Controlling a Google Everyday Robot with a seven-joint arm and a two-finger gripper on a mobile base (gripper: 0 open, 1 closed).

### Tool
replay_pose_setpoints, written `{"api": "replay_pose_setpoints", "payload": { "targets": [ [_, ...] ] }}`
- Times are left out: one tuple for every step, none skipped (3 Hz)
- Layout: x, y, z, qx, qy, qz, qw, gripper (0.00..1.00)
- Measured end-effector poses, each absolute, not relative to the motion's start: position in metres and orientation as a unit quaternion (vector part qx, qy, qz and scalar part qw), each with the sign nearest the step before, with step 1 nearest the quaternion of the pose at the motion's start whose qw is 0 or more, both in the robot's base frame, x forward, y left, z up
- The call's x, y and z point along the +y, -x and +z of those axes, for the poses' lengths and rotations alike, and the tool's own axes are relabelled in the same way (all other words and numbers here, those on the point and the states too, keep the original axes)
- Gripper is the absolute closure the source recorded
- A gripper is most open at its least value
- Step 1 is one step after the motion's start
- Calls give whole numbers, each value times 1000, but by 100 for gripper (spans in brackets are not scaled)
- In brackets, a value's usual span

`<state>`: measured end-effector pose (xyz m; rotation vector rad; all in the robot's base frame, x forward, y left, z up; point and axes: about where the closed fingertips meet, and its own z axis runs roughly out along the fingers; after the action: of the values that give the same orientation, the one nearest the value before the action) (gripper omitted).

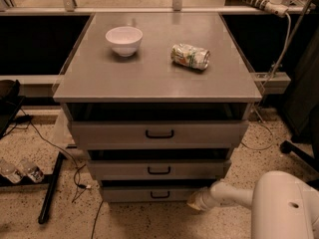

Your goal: Close bottom drawer

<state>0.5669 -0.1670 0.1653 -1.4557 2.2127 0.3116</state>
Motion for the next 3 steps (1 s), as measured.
{"api": "replay_pose_setpoints", "payload": {
  "targets": [
    [-170, -491, 163, 813, 527, 140, 203, 100],
    [-156, -454, 156, 809, 535, 163, 182, 81],
    [-156, -454, 156, 809, 535, 163, 182, 57]
  ]
}}
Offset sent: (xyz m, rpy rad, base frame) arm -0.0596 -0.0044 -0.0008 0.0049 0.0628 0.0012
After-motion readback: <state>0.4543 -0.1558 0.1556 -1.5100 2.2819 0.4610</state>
